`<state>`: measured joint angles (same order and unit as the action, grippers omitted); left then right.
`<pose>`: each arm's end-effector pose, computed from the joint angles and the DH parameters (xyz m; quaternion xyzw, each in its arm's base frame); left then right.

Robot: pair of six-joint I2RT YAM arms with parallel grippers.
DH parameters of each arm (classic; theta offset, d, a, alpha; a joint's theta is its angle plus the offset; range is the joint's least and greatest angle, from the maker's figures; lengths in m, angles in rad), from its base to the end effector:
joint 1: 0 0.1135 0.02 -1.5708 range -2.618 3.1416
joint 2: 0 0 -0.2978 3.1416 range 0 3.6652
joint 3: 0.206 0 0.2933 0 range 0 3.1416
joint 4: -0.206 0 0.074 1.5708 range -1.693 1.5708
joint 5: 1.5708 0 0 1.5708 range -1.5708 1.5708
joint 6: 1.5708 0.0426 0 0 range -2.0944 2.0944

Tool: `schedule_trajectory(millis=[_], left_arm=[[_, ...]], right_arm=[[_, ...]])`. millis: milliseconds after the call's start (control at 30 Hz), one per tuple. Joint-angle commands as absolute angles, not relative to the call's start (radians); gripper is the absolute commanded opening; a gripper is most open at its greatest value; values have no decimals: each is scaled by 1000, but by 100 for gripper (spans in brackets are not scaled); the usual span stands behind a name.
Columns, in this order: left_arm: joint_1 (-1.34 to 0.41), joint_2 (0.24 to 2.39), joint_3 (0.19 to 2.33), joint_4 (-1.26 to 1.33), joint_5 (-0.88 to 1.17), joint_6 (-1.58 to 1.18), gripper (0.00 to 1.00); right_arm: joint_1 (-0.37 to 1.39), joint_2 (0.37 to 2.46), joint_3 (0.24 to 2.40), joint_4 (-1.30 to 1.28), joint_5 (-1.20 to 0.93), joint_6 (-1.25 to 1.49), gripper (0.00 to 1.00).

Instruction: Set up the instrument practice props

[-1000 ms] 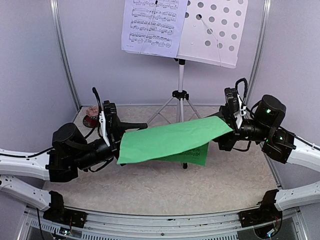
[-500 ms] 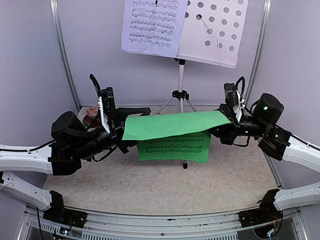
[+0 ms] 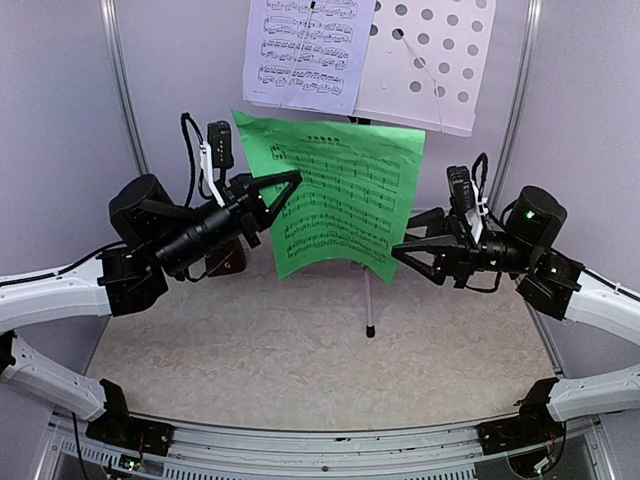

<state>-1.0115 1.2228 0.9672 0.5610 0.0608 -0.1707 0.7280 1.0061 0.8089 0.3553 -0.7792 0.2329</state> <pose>0.1689 -0.2747 0.4139 0.2636 0.5296 -0.4641 0.6593 0.1719 0.1933 0.3841 -0.4272 0.5113 0.5439 0.5101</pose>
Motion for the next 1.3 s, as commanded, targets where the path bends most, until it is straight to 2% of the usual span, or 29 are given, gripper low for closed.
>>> schedule_trajectory(millis=[0,67,200,367,567,1000,1267], left_arm=[[-957,1224,1059,453,2,-303,0],[-947,1227,1095,423,-18,-314,0],[-926,1252,1186,372,-26,-336,0],[-906,1285,1299,329,-18,-336,0],[-869,1347,1469,265,15,-347,0],[-839,1501,1766,221,53,-316,0],[-836,1538,1816,226,63,-290,0]], right_arm=[[714,983,883,232,-634,154,67],[711,968,922,180,-527,108,71],[709,954,1011,149,-326,39,70],[709,978,1136,137,-85,-11,62],[709,1011,1225,189,91,-34,47],[709,1258,1527,189,246,-173,43],[709,1420,1718,106,325,-265,38]])
